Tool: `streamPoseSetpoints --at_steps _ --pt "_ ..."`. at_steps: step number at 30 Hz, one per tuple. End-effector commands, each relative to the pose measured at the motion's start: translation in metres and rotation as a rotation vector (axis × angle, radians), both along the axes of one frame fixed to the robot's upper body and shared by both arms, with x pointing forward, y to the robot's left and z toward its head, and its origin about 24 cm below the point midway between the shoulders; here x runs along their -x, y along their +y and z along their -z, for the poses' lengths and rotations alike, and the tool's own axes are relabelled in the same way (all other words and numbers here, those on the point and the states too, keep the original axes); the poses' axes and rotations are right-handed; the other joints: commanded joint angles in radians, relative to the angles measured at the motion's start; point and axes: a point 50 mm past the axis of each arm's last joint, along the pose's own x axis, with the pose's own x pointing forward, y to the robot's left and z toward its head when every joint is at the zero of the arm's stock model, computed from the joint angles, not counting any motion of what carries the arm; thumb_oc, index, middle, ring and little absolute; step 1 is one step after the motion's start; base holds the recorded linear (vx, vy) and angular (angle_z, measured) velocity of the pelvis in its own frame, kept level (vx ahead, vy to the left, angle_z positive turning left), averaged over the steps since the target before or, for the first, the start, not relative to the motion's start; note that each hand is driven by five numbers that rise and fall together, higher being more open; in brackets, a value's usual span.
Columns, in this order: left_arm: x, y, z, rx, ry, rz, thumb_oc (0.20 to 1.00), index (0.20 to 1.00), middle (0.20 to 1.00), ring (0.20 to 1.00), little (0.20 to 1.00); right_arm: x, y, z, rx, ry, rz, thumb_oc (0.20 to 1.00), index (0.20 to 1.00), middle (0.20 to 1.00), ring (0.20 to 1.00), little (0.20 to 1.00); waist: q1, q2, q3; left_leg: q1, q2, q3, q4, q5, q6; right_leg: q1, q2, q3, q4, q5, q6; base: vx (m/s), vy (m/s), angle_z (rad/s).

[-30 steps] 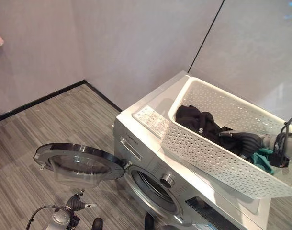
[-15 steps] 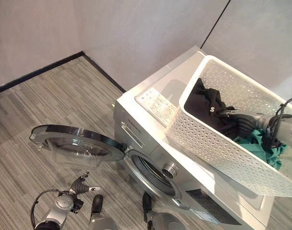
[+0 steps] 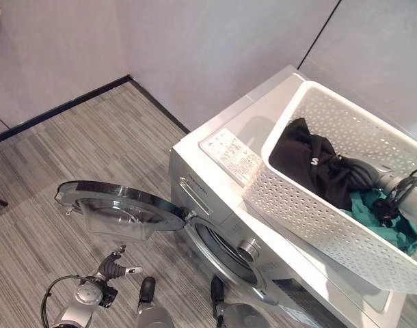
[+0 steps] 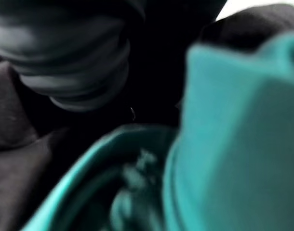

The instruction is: Grab the laundry basket,head to the washer,open it,put in the laundry and shut it.

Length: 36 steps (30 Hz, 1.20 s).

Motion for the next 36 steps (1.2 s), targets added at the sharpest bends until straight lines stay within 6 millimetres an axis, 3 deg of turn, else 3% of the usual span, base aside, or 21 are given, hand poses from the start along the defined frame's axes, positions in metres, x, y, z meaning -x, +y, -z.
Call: streamPoseSetpoints --at_steps 1,3,7,9,10,11,16,19,23,29,30,34,35,36 --pt "-0.007 -0.011 -0.003 0.018 -0.048 0.051 1.0 1.0 1.0 1.0 1.0 0.0 -0.008 -0.046 -0.064 -0.279 0.059 0.2 0.2 0.2 0.2 0.2 0.02 0.018 -0.091 0.005 0.021 0.023 0.01 -0.088 0.07 -0.02 -0.068 0.031 0.018 -0.088 0.048 0.01 0.003 -0.07" --pt "-0.006 -0.01 -0.006 0.038 -0.08 0.018 1.0 1.0 1.0 1.0 1.0 0.001 -0.009 -0.08 -0.124 -0.517 0.093 0.2 0.2 0.2 0.2 0.2 0.031 0.023 -0.109 0.015 0.018 0.024 0.013 -0.096 0.075 -0.011 -0.07 0.033 0.017 -0.088 0.046 0.01 0.003 -0.08" --pt "-0.006 -0.008 -0.011 0.04 -0.111 0.001 1.0 1.0 1.0 1.0 1.0 0.004 -0.002 -0.103 -0.134 -0.682 0.091 0.2 0.2 0.2 0.2 0.2 0.035 0.025 -0.117 0.015 0.013 0.02 0.021 -0.093 0.079 -0.011 -0.073 0.038 0.02 -0.081 0.045 -0.02 0.003 -0.08" --pt "-0.006 -0.006 -0.017 0.025 -0.148 -0.008 1.0 1.0 1.0 1.0 1.0 0.013 0.011 -0.145 -0.12 -0.95 0.08 0.2 0.2 0.2 0.2 0.2 0.048 0.027 -0.136 0.025 0.007 0.014 0.031 -0.107 0.083 0.0 -0.075 0.037 0.024 -0.079 0.041 0.0 0.0 0.0" --pt "-0.006 -0.006 -0.017 0.025 -0.148 -0.011 1.0 1.0 1.0 1.0 1.0 0.013 0.012 -0.145 -0.12 -0.95 0.079 0.2 0.2 0.2 0.2 0.2 0.046 0.027 -0.135 0.025 0.007 0.015 0.031 -0.108 0.083 0.001 -0.075 0.038 0.024 -0.079 0.041 0.0 0.0 0.0" --pt "-0.006 -0.006 -0.018 0.019 -0.158 -0.016 1.0 1.0 1.0 1.0 1.0 0.017 0.018 -0.164 -0.094 -1.087 0.091 0.2 0.2 0.2 0.2 0.2 0.055 0.026 -0.143 0.029 0.006 0.012 0.036 -0.114 0.085 0.007 -0.074 0.037 0.027 -0.079 0.038 0.0 0.0 0.0" --pt "-0.009 -0.008 -0.023 0.008 -0.193 -0.012 1.0 1.0 1.0 1.0 1.0 0.013 0.026 -0.187 -0.117 -1.219 0.122 0.2 0.2 0.2 0.2 0.2 0.061 0.027 -0.149 0.036 0.003 0.009 0.043 -0.12 0.086 0.016 -0.074 0.037 0.027 -0.078 0.036 0.0 0.0 0.0" --pt "-0.018 -0.013 -0.036 -0.007 -0.27 0.015 1.0 1.0 1.0 1.0 1.0 0.006 0.022 -0.216 -0.157 -1.35 0.233 0.2 0.2 0.2 0.2 0.2 0.079 0.023 -0.162 0.043 0.001 0.002 0.041 -0.121 0.086 0.026 -0.074 0.033 0.025 -0.077 0.033 0.0 0.0 0.0" --pt "-0.027 -0.016 -0.049 -0.04 -0.331 0.059 1.0 1.0 1.0 1.0 1.0 0.002 0.018 -0.231 -0.162 -1.407 0.31 0.2 0.2 0.2 0.2 0.2 0.084 0.026 -0.164 0.045 0.001 -0.005 0.044 -0.121 0.085 0.033 -0.074 0.031 0.024 -0.082 0.032 0.0 -0.001 0.03" --pt "-0.053 -0.029 -0.1 -0.194 -0.546 0.225 1.0 1.0 1.0 1.0 1.0 -0.003 0.01 -0.259 -0.144 -1.478 0.448 0.2 0.2 0.2 0.2 0.2 0.094 0.027 -0.172 0.051 0.001 -0.014 0.05 -0.125 0.083 0.045 -0.076 0.033 0.024 -0.097 0.033 0.0 0.0 0.0" --pt "-0.063 -0.039 -0.127 -0.25 -0.666 0.305 1.0 1.0 1.0 1.0 1.0 -0.005 0.011 -0.268 -0.148 -1.49 0.471 0.2 0.2 0.2 0.2 0.2 0.097 0.023 -0.177 0.052 0.001 -0.018 0.052 -0.126 0.082 0.048 -0.075 0.031 0.025 -0.099 0.032 0.0 0.0 0.0" --pt "-0.072 -0.05 -0.153 -0.283 -0.782 0.355 1.0 1.0 1.0 1.0 1.0 -0.01 0.012 -0.276 -0.159 -1.486 0.487 0.2 0.2 0.2 0.2 0.2 0.096 0.022 -0.176 0.053 -0.001 -0.021 0.055 -0.127 0.08 0.05 -0.076 0.029 0.029 -0.102 0.032 0.0 -0.004 0.05" --pt "-0.079 -0.068 -0.179 -0.273 -0.914 0.411 1.0 1.0 1.0 1.0 1.0 -0.016 0.019 -0.283 -0.183 -1.477 0.473 0.2 0.2 0.2 0.2 0.2 0.092 0.022 -0.179 0.055 -0.002 -0.026 0.057 -0.127 0.079 0.051 -0.077 0.027 0.036 -0.104 0.032 0.0 0.007 0.07" --pt "-0.08 -0.069 -0.179 -0.272 -0.915 0.41 1.0 1.0 1.0 1.0 1.0 -0.016 0.02 -0.284 -0.183 -1.479 0.471 0.2 0.2 0.2 0.2 0.2 0.092 0.024 -0.177 0.055 -0.002 -0.026 0.057 -0.127 0.079 0.051 -0.077 0.027 0.036 -0.105 0.032 0.0 0.014 0.07"
